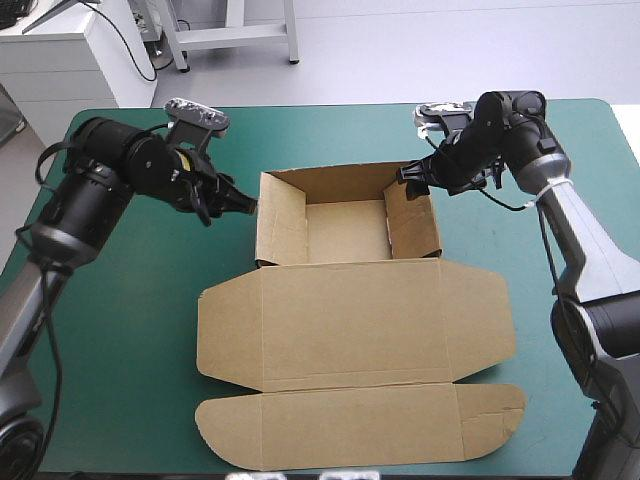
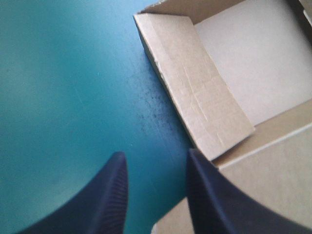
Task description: Fold the box
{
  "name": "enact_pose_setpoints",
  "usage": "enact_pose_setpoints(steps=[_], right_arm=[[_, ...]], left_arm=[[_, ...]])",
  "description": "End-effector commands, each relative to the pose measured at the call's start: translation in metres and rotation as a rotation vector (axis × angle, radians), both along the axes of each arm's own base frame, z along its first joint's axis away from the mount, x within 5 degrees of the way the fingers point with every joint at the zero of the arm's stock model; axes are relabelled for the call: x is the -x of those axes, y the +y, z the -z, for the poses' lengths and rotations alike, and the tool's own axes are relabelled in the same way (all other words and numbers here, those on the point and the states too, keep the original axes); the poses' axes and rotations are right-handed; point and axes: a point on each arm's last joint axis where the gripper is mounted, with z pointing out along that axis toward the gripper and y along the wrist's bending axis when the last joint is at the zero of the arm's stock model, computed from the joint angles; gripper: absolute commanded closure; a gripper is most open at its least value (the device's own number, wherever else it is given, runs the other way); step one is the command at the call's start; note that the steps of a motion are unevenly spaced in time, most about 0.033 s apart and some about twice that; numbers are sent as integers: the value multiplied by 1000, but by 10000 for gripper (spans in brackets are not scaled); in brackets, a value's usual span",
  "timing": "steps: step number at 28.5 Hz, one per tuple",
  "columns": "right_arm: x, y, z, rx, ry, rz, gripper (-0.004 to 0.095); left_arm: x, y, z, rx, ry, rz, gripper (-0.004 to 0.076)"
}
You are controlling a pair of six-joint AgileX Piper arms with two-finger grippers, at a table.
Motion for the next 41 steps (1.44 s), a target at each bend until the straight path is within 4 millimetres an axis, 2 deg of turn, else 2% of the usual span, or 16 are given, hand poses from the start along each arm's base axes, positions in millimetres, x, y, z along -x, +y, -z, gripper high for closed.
enact_pose_setpoints(steps=[1,3,11,18,21,25,28,37,41], right_arm=[[14,-3,-33,-19,-88,-15,239],[14,-3,-33,-15,-91,-24,239],[9,-2,-26,-3,-77,-28,239],[-2,1,-5,6,-25,-28,239],[-8,2,6,9,1,-28,239],[-15,4,21,17,36,-29,266],[-18,4,28,20,53,-29,362],[-20,4,33,28,60,-35,918],[-21,-2,27,105,14,-83,927]], left_arm=[[40,18,-10,-28,-12,28,677],[54,26,-2,-49,4,27,729],[105,50,47,-108,113,18,731],[147,69,97,-97,173,-43,731],[161,76,112,-72,158,-69,731],[174,81,121,-32,122,-101,731],[182,85,118,-8,75,-103,731],[188,89,114,3,37,-106,731],[188,89,114,3,37,-106,731]])
